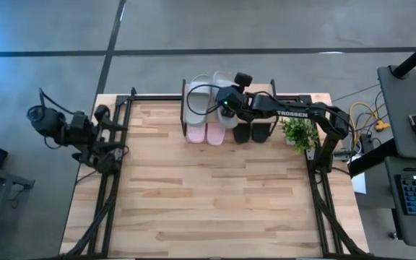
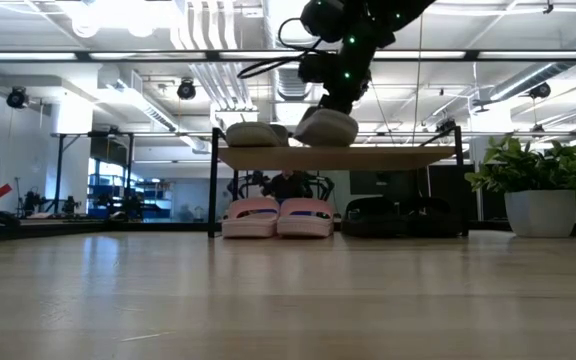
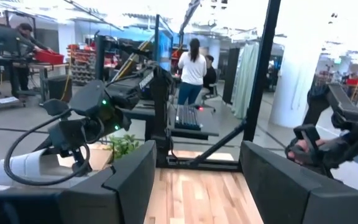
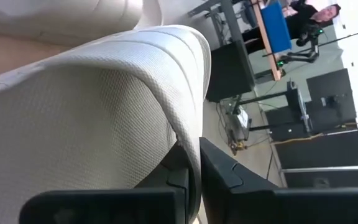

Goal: Pick and place slides into the shelf
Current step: Put the right gray slide on the shelf

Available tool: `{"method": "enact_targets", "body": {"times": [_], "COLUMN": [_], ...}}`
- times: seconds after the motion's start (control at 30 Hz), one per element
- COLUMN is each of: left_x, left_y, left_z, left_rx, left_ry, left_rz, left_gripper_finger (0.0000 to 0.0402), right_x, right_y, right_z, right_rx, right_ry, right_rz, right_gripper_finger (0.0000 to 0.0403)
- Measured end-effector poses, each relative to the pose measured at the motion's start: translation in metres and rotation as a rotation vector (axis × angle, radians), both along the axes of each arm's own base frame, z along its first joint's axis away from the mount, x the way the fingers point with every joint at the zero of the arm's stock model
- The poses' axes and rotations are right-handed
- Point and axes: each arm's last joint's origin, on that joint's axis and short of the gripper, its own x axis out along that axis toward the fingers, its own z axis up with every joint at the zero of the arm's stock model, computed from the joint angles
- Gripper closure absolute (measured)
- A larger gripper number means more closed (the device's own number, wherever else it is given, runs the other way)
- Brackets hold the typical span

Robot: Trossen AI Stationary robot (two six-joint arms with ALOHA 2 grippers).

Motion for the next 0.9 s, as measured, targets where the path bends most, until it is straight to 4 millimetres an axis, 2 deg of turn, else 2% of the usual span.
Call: {"method": "enact_targets", "body": {"times": [0.17, 0.47, 0.7, 0.9], "left_x": [-0.004, -0.006, -0.007, -0.007], "left_y": [0.003, 0.005, 0.005, 0.006], "left_z": [-0.005, -0.007, -0.008, -0.007], "left_rx": [-0.008, -0.015, -0.016, -0.017], "left_ry": [-0.009, -0.016, -0.019, -0.020], "left_rz": [0.006, 0.025, 0.025, 0.024], "left_gripper_finger": [0.0181, 0.0181, 0.0181, 0.0181], "right_x": [0.004, 0.023, 0.043, 0.055], "right_y": [-0.002, -0.013, -0.020, -0.025], "right_z": [0.002, -0.012, -0.013, -0.010], "right_rx": [0.005, 0.014, 0.018, 0.044], "right_ry": [-0.046, -0.015, -0.054, -0.009], "right_rz": [-0.020, -0.032, -0.035, -0.043], "right_gripper_finger": [0.0390, 0.0388, 0.0373, 0.0353]}}
